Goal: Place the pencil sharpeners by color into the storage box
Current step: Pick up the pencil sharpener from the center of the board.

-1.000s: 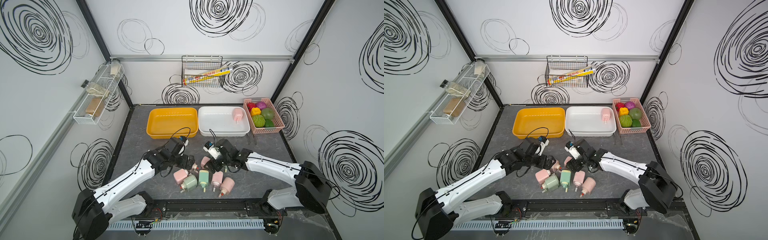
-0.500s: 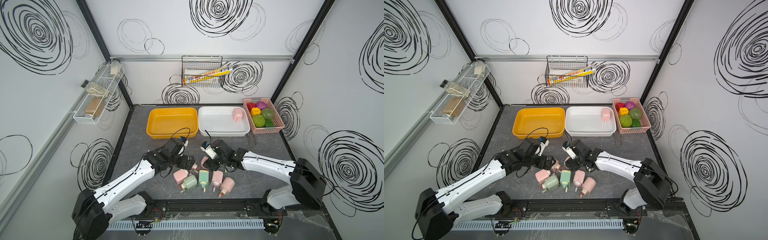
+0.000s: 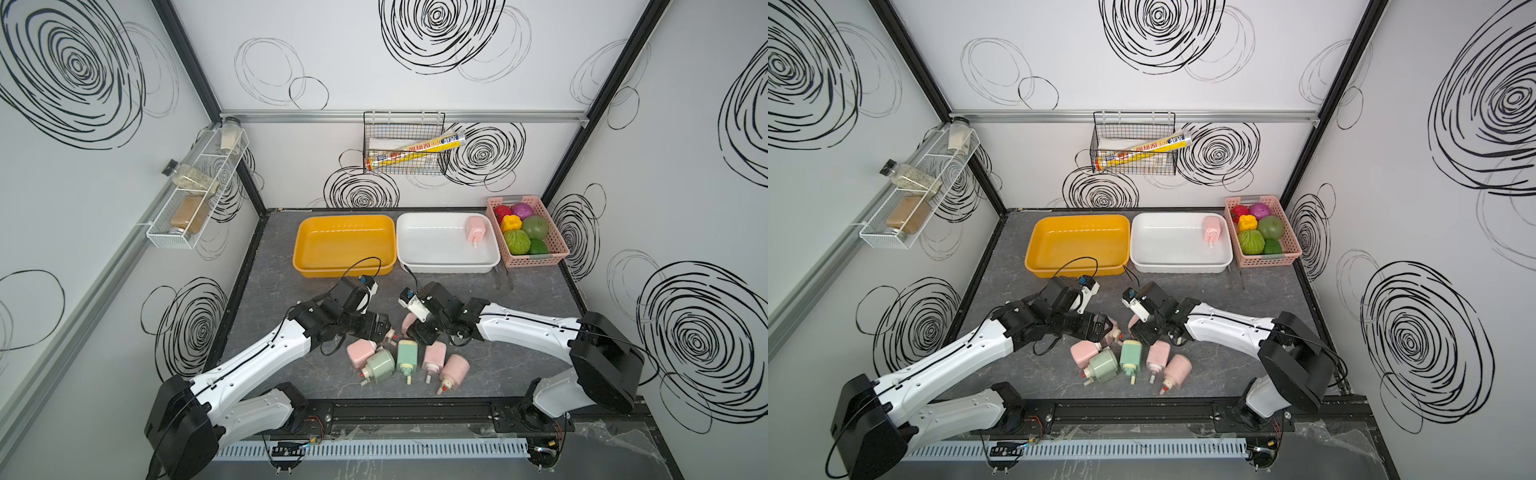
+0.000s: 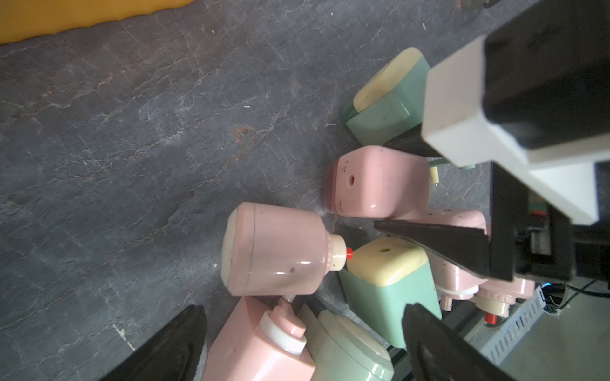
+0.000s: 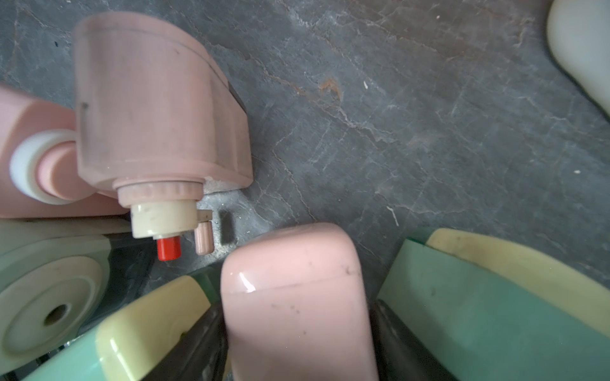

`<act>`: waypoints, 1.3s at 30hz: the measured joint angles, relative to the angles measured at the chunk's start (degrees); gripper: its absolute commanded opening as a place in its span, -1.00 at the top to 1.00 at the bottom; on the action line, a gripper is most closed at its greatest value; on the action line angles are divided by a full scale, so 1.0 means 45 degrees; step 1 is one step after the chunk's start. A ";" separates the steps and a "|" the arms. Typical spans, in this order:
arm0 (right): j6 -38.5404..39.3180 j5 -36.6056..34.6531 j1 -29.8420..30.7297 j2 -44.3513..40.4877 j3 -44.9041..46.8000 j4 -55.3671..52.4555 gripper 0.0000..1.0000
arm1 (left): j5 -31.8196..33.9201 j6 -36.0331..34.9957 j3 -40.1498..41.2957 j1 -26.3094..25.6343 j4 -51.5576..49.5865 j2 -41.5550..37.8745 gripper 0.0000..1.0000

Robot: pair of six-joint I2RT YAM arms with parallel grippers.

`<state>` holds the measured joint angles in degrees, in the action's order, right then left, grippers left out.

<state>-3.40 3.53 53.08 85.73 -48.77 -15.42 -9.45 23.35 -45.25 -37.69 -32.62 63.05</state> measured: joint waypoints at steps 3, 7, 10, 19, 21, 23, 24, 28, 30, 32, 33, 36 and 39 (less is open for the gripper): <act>-0.0010 0.0010 0.0000 0.0000 0.0000 -0.0005 -0.28 | -0.0189 0.0000 0.0083 0.0000 0.0087 -0.0029 -0.99; 0.0010 0.0024 0.0000 0.0000 0.0000 0.0000 -0.16 | -0.0282 0.0000 0.0136 0.0000 0.0170 -0.0049 -0.98; 0.0044 0.0024 0.0000 0.0000 0.0000 0.0000 -0.06 | -0.0335 0.0000 0.0141 0.0000 0.0248 -0.0078 -0.98; 0.0044 0.0019 0.0000 -0.0005 -0.0029 -0.0034 0.72 | -0.0364 0.0010 0.0141 0.0000 0.0282 -0.0083 -0.98; 0.0044 0.0019 0.0000 -0.0005 -0.0073 -0.0126 1.00 | -0.0321 0.0049 0.0141 0.0000 0.0350 -0.0087 -0.98; 0.0039 0.0000 0.0000 -0.0015 -0.0126 -0.0233 1.00 | -0.0223 0.0136 0.0141 0.0000 0.0481 -0.0107 -0.98; 0.0039 0.0005 0.0000 -0.0019 -0.0180 -0.0272 1.00 | -0.0175 0.0238 0.0141 0.0015 0.0622 -0.0121 -0.98; 0.0053 0.0117 -0.0010 -0.0306 -0.0355 -0.0291 1.00 | 0.0238 0.0593 0.0141 0.0141 0.1039 -0.0131 -0.98; 0.0087 0.0146 -0.0083 -0.0636 -0.0403 -0.0291 1.00 | 0.0461 0.0787 0.0141 0.0267 0.1214 -0.0131 -0.98; 0.0107 0.0194 -0.0214 -0.1078 -0.0442 -0.0291 1.00 | 0.0641 0.0967 0.0141 0.0481 0.1389 -0.0146 -0.98; 0.0112 0.0243 -0.0321 -0.1331 -0.0461 -0.0291 1.00 | 0.0695 0.1049 0.0141 0.0602 0.1477 -0.0155 -0.99; 0.0112 0.0457 -0.0826 -0.2186 -0.0500 -0.0267 1.00 | 0.0801 0.1311 0.0136 0.0957 0.1758 -0.0185 -0.99; 0.0058 0.0665 -0.1413 -0.2943 -0.0500 -0.0126 1.00 | 0.1001 0.1637 0.0136 0.1171 0.2055 -0.0185 -0.98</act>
<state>-3.14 6.52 46.72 72.49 -51.03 -15.99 -4.95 30.72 -44.64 -32.42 -23.38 62.22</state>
